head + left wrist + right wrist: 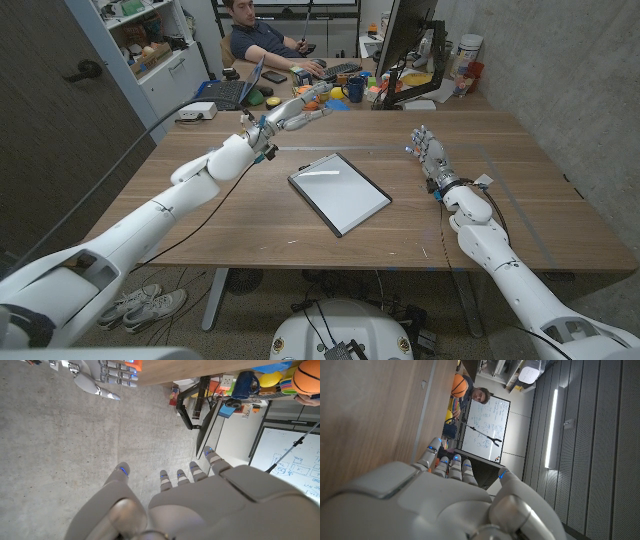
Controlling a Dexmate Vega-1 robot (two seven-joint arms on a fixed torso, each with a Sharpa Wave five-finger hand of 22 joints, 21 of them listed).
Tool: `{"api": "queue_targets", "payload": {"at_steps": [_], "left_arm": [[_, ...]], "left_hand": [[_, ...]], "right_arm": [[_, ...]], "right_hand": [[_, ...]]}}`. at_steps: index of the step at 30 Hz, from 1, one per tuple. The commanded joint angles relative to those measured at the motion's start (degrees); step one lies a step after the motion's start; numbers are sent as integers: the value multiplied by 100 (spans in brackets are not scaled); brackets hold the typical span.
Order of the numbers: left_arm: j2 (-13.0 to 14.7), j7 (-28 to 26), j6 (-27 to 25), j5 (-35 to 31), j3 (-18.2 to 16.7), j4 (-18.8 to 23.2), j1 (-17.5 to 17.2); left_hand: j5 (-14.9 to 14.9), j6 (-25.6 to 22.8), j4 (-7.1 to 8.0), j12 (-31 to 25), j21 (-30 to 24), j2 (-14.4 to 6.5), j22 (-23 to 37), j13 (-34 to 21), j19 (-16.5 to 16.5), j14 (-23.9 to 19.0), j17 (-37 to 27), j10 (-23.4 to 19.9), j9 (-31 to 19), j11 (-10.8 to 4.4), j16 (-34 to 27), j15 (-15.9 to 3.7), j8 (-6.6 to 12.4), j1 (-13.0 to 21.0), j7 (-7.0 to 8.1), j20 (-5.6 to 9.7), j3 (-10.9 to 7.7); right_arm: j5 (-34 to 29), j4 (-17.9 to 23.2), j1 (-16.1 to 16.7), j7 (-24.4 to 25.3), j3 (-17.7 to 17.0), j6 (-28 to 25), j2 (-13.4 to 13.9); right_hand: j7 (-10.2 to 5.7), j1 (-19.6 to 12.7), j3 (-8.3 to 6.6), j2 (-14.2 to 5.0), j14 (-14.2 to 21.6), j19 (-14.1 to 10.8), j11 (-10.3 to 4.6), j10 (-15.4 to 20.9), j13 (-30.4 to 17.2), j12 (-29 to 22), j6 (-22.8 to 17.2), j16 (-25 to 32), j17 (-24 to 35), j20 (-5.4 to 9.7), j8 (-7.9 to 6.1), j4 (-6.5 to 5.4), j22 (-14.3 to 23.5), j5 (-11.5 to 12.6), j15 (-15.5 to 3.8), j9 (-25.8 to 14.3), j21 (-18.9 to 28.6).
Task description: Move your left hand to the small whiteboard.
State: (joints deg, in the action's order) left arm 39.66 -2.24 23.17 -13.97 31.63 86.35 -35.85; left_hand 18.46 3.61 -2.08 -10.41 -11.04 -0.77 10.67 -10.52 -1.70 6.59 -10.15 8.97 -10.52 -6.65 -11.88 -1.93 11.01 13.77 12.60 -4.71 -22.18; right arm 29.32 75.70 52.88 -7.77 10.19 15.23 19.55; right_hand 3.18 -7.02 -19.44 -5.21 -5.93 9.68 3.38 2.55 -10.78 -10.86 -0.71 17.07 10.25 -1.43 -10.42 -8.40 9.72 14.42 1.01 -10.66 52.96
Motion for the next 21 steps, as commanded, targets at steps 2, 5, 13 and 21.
{"api": "queue_targets", "payload": {"at_steps": [2, 5, 13, 21], "left_arm": [[245, 656, -400, -71, 201, 388, 137], [263, 723, -453, -102, 223, 434, 147], [306, 1084, -681, -152, 342, 559, 231], [355, 1482, -976, -341, 506, 714, 355]], "left_hand": [[4, 171, -87, 19, -3, 42, -2, -15, 45, 212, -10, 124, -28, -42, 53, -109, -29, 104, 16, -53, 24], [-3, 226, -112, 25, -2, 72, -5, -15, 49, 257, -12, 170, -27, -53, 63, -86, -39, 120, 16, -134, 48], [-17, 382, -174, 31, 2, 144, -10, -17, 62, 390, -19, 293, -30, -31, 81, 19, -48, 168, 17, -423, 121], [-33, 590, -285, 32, 3, 335, -20, -19, 49, 296, -29, 460, -41, -27, 0, 157, -36, 252, 12, -585, 286]], "right_arm": [[20, 129, 126, 68, -36, -5, 25], [26, 143, 145, 64, -42, -6, 34], [42, 182, 182, 72, -66, 6, 49], [62, 168, 206, 48, -76, 24, 53]], "right_hand": [[25, 23, 34, 48, 16, 254, 14, -7, -23, -27, 1, -14, 27, -16, -45, 5, 27, 23, 6, -19, -9], [25, 31, 40, 49, 17, 250, 15, -8, -23, -27, 1, -16, 27, -18, -45, 2, 27, 24, 8, -19, -13], [26, 56, 61, 59, 21, 243, 26, -2, -23, -28, 2, -21, 28, -30, -45, -7, 27, 29, 14, -19, -30], [24, 81, 82, 69, 26, 234, 18, -6, -23, -26, 7, -25, 29, -42, -43, -16, 28, 33, 15, -19, -45]]}}
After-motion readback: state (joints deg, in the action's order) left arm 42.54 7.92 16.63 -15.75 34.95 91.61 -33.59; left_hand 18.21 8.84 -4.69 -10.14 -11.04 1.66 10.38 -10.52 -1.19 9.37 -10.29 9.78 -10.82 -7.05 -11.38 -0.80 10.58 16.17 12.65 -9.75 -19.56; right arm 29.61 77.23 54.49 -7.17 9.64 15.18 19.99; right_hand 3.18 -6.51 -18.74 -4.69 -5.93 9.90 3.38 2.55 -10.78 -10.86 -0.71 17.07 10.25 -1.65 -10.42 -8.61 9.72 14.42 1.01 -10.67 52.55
